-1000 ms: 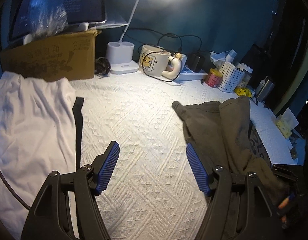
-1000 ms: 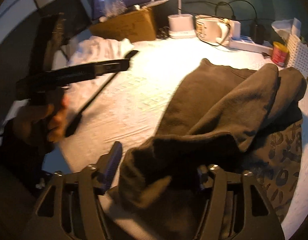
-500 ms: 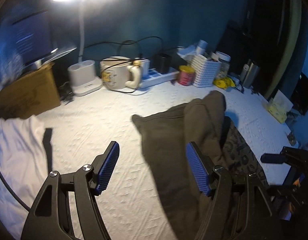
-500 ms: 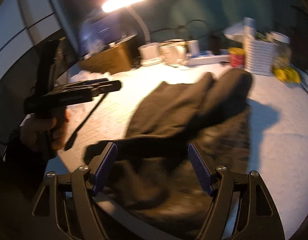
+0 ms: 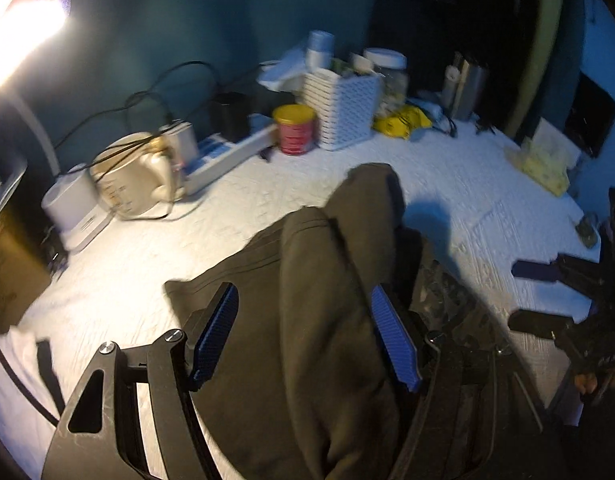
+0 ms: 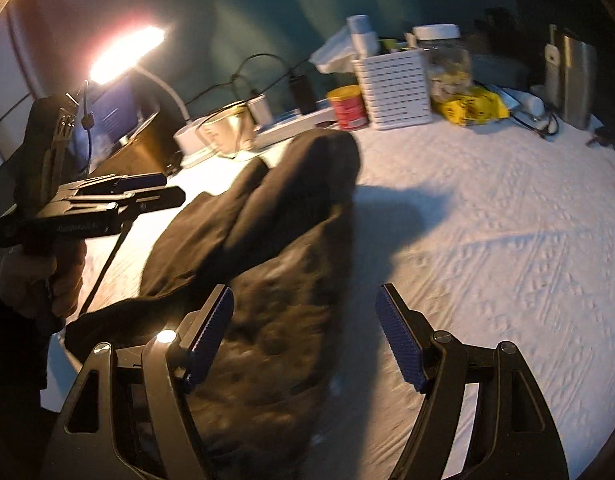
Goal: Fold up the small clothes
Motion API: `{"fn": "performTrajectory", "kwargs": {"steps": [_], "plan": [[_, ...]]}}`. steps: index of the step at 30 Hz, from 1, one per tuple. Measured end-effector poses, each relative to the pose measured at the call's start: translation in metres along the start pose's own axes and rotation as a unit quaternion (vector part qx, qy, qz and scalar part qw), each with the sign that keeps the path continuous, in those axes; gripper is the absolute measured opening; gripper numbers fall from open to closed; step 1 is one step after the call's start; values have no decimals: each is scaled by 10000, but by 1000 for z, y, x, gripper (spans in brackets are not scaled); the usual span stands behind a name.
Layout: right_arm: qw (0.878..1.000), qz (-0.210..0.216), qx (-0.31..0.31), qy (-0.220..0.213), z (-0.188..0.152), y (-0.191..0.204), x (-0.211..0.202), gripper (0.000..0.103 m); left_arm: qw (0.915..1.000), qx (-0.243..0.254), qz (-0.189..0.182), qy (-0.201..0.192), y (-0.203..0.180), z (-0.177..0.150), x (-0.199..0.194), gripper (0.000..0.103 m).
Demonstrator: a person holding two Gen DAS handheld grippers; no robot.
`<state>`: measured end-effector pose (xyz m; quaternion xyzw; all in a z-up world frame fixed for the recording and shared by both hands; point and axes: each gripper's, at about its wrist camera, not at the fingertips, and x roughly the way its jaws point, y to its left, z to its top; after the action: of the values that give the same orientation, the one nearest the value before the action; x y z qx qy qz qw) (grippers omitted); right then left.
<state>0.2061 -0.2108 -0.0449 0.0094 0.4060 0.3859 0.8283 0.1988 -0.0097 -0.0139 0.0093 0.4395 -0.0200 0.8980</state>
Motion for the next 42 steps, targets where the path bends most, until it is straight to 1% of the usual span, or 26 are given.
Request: {"fn": "performTrajectory", "kwargs": {"steps": [2,5,7,8,9,10,12,16,21,22,23,24,26,27,30,34,35,38,40,42], "plan": [[10000,-48,78,-8,2,-8,4,77,9997,234,-52,108,-9,4,10,70],[9998,-57,190,19,4,-19,11,77,9965,719,108,416,-22,8,32,70],[9997,-69,242,36,6,-26,15,77,9926,1037,193,606,-28,6,48,70],[9996,-69,273,54,7,-29,18,77,9914,1116,231,638,-28,5,52,69],[9995,-71,289,67,8,-31,20,77,9901,1206,253,680,-27,2,57,65],[9995,-76,301,80,9,-33,22,77,9897,1232,213,693,-26,1,58,45],[9994,-94,314,126,12,-36,27,77,9911,1094,124,754,-15,-2,58,25],[9992,-135,297,223,18,-38,38,77,9956,727,131,568,6,-7,48,15],[9989,-191,223,361,23,-34,53,77,9988,319,208,309,34,-22,32,14],[9988,-198,222,386,23,-33,55,77,9991,198,286,235,43,-25,30,2],[9987,-204,225,413,23,-32,58,77,9991,101,384,158,49,-27,29,2],[9986,-208,220,442,24,-30,61,77,9984,-171,539,-61,61,-30,24,2],[9984,-209,193,492,24,-26,65,77,9972,-572,470,-115,78,-36,21,2],[9983,-203,192,513,23,-24,67,77,9965,-678,464,-159,82,-39,20,2],[9978,-227,188,595,23,-20,74,77,9945,-877,527,-203,91,-53,19,2],[9971,-286,197,679,24,-18,82,77,9914,-1200,477,-218,100,-66,16,2],[9970,-294,199,684,24,-18,83,77,9909,-1251,459,-176,103,-67,17,2],[9969,-340,167,691,28,-17,87,77,9877,-1483,477,116,113,-70,24,5],[9969,-379,140,682,30,-18,87,77,9871,-1540,445,24,112,-68,18,5],[9969,-449,134,631,35,-20,86,77,9878,-1501,349,-241,106,-60,7,7]]}}
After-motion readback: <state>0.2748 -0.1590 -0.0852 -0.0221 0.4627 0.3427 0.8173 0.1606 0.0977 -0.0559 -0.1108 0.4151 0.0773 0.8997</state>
